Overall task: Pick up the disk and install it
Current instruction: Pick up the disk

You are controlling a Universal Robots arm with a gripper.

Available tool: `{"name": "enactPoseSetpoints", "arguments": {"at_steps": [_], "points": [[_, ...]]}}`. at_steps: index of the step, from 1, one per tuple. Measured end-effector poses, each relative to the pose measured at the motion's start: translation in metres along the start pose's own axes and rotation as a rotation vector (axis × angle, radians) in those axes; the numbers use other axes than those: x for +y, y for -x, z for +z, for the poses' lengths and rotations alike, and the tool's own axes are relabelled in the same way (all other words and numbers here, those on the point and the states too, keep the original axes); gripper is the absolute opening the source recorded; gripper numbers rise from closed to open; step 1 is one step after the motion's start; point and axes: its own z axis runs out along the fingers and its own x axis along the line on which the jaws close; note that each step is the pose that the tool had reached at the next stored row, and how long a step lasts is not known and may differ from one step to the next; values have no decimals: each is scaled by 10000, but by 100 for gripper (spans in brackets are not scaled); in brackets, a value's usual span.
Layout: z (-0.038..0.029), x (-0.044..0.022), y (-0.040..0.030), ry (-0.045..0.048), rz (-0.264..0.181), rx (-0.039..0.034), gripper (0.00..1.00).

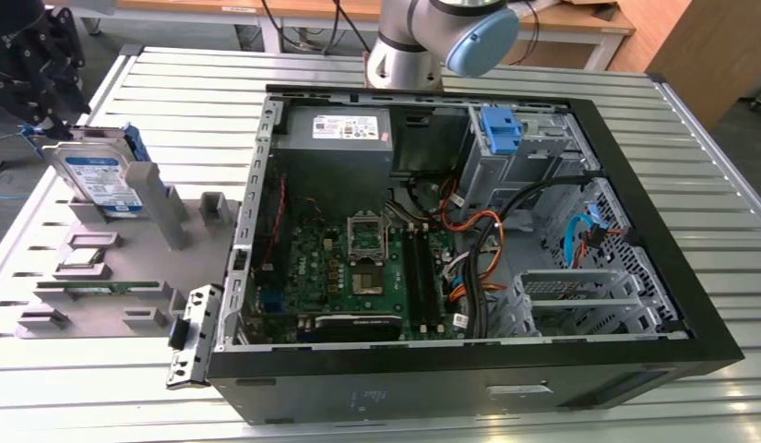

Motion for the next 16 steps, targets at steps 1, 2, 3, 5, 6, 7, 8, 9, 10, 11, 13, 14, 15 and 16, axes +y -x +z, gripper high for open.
{"name": "enactPoseSetpoints", "arguments": {"at_steps": [1,2,3,5,6,7,8,9,10,11,13,14,15,16], "points": [[0,0,0,0,0,0,47],[0,0,0,0,0,0,53],[0,0,0,0,0,0,58],[0,0,0,0,0,0,64],[0,0,0,0,-1,0,64],[0,0,0,0,0,0,70],[0,0,0,0,0,0,70],[0,0,0,0,-1,0,70],[0,0,0,0,-1,0,70],[0,0,0,0,-1,0,70],[0,0,0,0,-5,0,70],[10,0,-1,1,-8,1,70],[10,0,-1,1,-8,0,70],[11,-1,-1,0,-8,0,70]]}}
